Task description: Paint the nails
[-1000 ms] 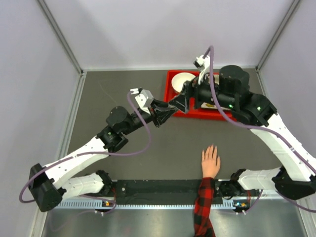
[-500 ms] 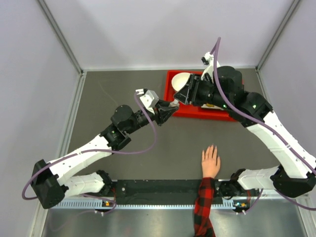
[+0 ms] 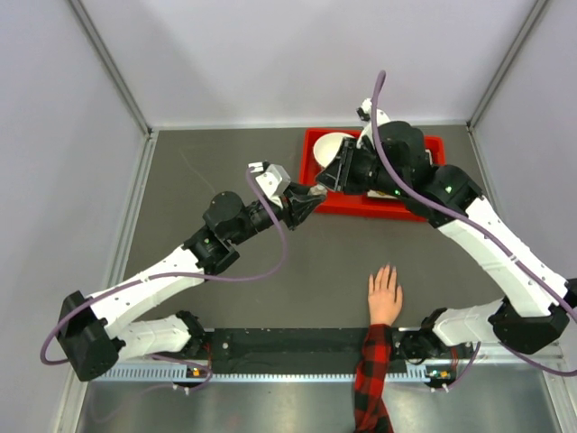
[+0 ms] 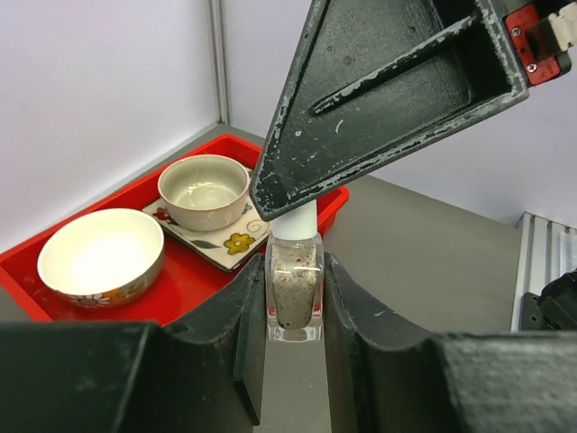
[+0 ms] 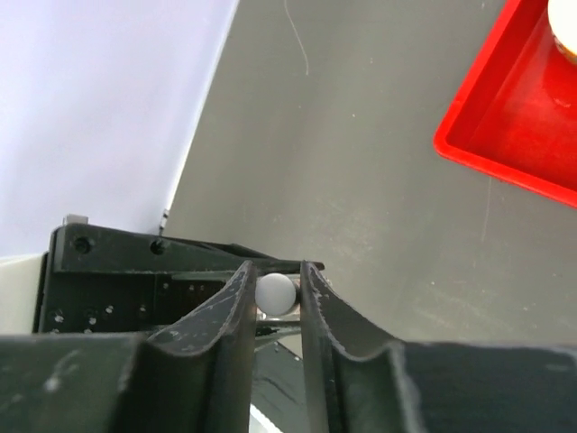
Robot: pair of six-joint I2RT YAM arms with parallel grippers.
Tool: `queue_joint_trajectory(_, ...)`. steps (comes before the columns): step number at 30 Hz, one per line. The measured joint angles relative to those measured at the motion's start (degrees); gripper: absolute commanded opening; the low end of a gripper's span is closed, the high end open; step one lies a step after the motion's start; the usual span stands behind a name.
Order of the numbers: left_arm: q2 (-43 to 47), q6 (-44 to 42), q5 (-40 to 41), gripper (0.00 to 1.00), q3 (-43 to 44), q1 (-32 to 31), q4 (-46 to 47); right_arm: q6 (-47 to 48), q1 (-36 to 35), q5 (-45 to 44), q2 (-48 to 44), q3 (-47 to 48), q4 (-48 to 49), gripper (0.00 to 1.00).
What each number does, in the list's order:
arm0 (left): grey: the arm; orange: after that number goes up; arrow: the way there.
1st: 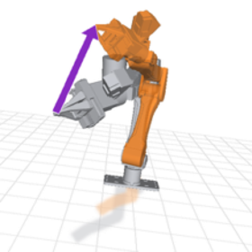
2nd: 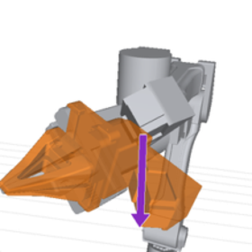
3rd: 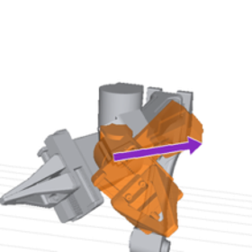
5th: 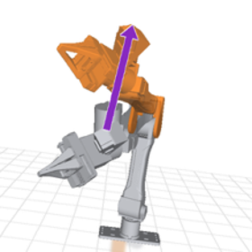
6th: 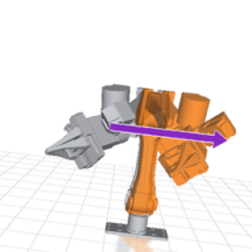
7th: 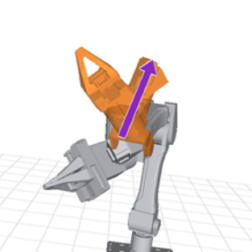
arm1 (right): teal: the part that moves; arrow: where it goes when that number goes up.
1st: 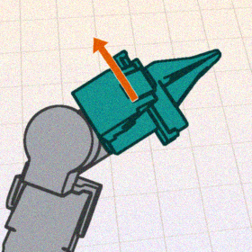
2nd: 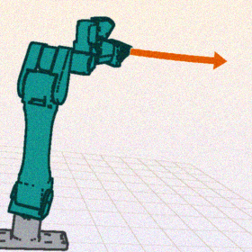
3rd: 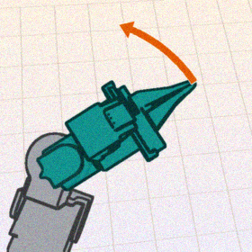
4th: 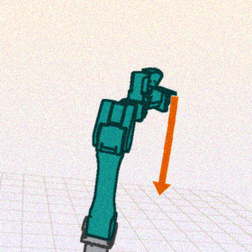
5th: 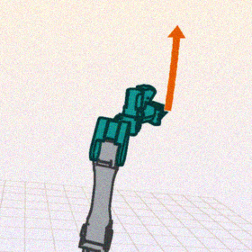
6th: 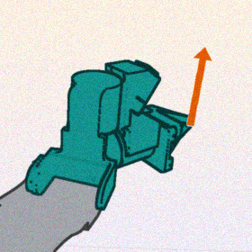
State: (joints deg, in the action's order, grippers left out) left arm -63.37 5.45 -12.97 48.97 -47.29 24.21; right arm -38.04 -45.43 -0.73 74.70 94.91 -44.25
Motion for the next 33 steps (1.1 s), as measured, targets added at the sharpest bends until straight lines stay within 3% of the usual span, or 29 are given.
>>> queue_joint_trajectory(2, 0.0, 0.2, 0.0, 0.00, 0.0, 0.0, -0.2, 0.5, 0.0, -0.3, 0.0, 0.0, -0.3, 0.02)
queue_joint_trajectory(3, 0.0, 0.4, 0.0, 0.00, 0.0, 0.0, -0.3, 0.8, 0.0, -0.3, 0.0, 0.0, -0.3, 0.00)
queue_joint_trajectory(8, 0.0, 3.3, -2.5, 0.00, 0.0, 1.2, -0.2, 3.9, 0.0, 1.3, -1.0, -1.4, 1.1, 0.00)
queue_joint_trajectory(12, 0.6, 7.7, -7.9, 0.00, 0.0, 2.9, 0.4, 12.7, 0.0, 6.2, -4.4, -5.6, 6.1, 0.00)
queue_joint_trajectory(18, 2.5, 16.0, -23.0, 0.00, -0.4, 3.9, 5.3, 31.4, 0.3, 24.6, -13.8, -14.4, 16.0, 0.00)
queue_joint_trajectory(26, 2.5, 23.4, -39.2, 0.00, -0.3, 4.7, 12.3, 52.9, 2.0, 49.3, -11.3, -8.1, 6.8, 0.00)
queue_joint_trajectory(29, 2.5, 24.6, -42.1, 0.00, -0.3, 4.8, 12.7, 55.6, 2.2, 53.9, -11.0, -8.2, 6.1, 0.24)
queue_joint_trajectory(30, 2.5, 24.6, -42.4, 0.00, -0.3, 4.8, 12.5, 55.5, 2.3, 54.1, -11.0, -8.3, 6.2, 0.45)
queue_joint_trajectory(33, 2.7, 22.7, -40.7, 0.00, -0.1, 5.0, 10.6, 52.5, 2.3, 52.9, -11.0, -9.0, 7.0, 0.71)
